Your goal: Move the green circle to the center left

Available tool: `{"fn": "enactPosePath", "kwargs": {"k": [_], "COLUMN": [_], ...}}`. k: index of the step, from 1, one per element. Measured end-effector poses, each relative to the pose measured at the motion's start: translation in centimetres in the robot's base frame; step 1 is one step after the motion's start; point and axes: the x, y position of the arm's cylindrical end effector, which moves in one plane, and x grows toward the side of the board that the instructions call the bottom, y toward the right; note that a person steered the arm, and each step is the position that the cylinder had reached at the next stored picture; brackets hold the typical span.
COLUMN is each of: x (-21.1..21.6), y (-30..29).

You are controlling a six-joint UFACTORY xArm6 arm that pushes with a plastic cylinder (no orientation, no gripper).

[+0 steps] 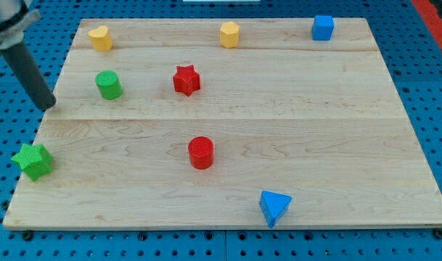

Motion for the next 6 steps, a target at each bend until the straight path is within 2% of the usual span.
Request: {"fn": "enactPosePath", "kwargs": {"k": [1,2,3,4,5,6], "x": [-9.1,-6.4,-4.4,-1.0,-4.0,-1.8], "y": [3.1,12.9,11.8,7.2,1.8,-1.2]}}
